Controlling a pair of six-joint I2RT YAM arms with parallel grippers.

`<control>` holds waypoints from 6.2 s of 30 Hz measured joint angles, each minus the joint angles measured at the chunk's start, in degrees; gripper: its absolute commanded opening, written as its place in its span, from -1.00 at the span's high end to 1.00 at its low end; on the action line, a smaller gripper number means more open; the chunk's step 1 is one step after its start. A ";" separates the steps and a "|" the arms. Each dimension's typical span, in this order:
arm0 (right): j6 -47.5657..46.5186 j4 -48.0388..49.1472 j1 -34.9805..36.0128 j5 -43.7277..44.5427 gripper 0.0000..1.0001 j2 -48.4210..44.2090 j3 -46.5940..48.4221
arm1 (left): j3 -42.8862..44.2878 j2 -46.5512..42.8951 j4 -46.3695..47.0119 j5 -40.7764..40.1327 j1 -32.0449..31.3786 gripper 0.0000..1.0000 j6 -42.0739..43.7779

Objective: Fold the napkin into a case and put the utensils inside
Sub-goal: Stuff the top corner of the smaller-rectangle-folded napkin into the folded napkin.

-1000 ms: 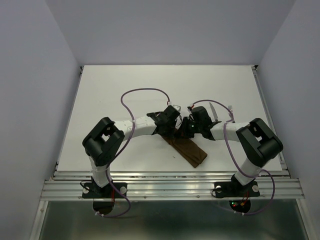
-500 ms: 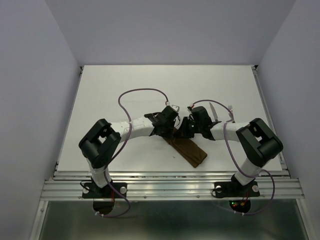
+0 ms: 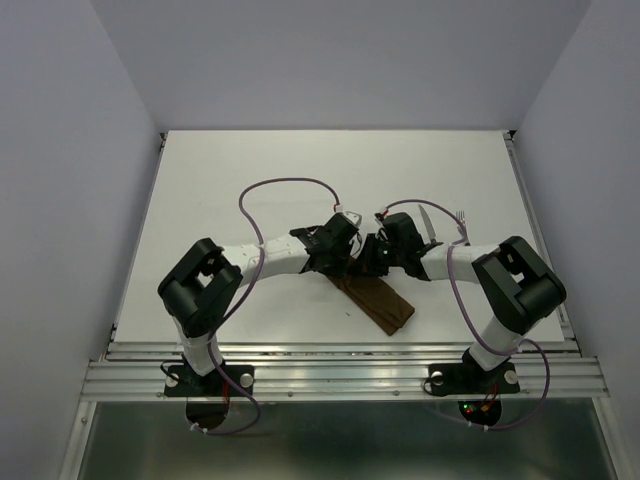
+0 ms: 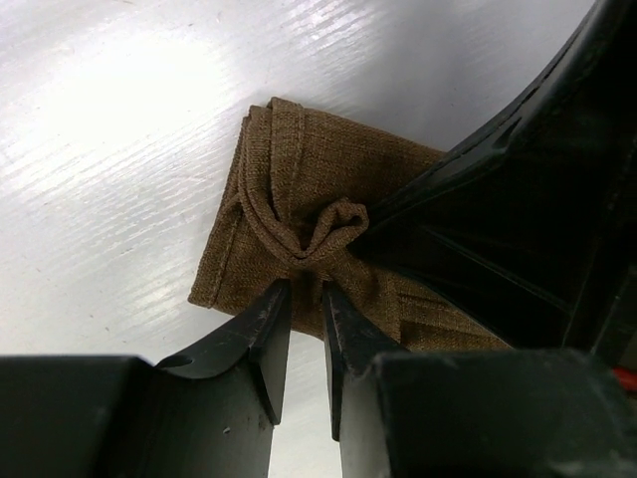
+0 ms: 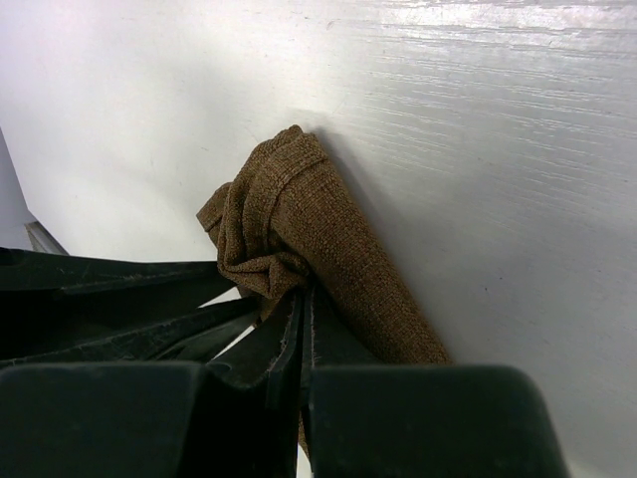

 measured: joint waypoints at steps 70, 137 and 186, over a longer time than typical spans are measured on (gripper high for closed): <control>-6.21 -10.80 0.00 0.46 0.99 -6.95 3.41 | 0.48 2.80 2.32 1.81 0.39 1.00 -1.18; -12.09 -31.39 2.91 8.48 0.99 -4.13 16.48 | -4.22 -0.55 8.20 14.88 5.44 1.00 -4.81; -13.18 -31.63 5.88 14.82 0.71 1.42 17.09 | -8.76 -3.13 14.38 22.56 10.16 1.00 -9.33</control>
